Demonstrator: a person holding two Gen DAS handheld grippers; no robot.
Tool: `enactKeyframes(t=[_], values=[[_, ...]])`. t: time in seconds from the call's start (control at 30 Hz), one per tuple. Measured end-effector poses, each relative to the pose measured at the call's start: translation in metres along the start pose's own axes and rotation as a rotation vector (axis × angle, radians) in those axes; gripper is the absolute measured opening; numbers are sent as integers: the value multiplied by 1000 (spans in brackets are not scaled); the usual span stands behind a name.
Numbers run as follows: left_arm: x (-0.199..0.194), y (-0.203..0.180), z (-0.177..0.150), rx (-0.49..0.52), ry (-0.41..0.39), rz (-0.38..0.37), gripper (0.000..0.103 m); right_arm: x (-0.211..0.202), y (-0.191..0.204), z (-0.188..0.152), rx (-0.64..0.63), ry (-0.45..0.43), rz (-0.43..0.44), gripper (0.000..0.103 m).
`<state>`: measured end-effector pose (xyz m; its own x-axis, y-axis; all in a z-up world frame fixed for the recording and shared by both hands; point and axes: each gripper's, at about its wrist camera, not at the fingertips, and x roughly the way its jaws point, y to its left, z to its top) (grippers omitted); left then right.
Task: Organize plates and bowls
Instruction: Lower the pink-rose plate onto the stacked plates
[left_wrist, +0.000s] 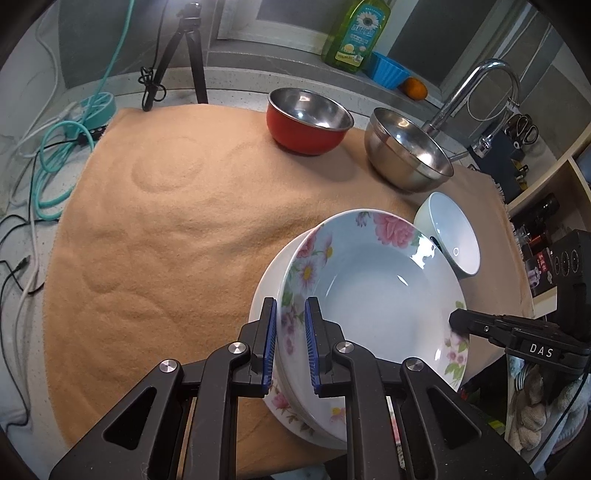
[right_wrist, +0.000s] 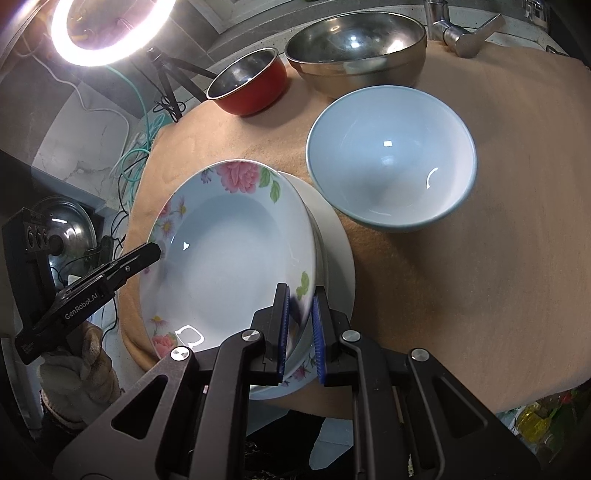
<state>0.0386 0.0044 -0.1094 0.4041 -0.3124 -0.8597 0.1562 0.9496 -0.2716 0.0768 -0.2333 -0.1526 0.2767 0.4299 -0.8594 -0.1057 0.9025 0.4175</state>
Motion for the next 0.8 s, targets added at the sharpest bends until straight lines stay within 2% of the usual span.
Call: enactKeyframes(t=[0.5,0.8], values=[[8,4,-8,2,21,25,13,4,15,-1,-90,-7,-74,13],[8,3,-7,9,22,36,13,6,17,1,-102,-2,-87,13]])
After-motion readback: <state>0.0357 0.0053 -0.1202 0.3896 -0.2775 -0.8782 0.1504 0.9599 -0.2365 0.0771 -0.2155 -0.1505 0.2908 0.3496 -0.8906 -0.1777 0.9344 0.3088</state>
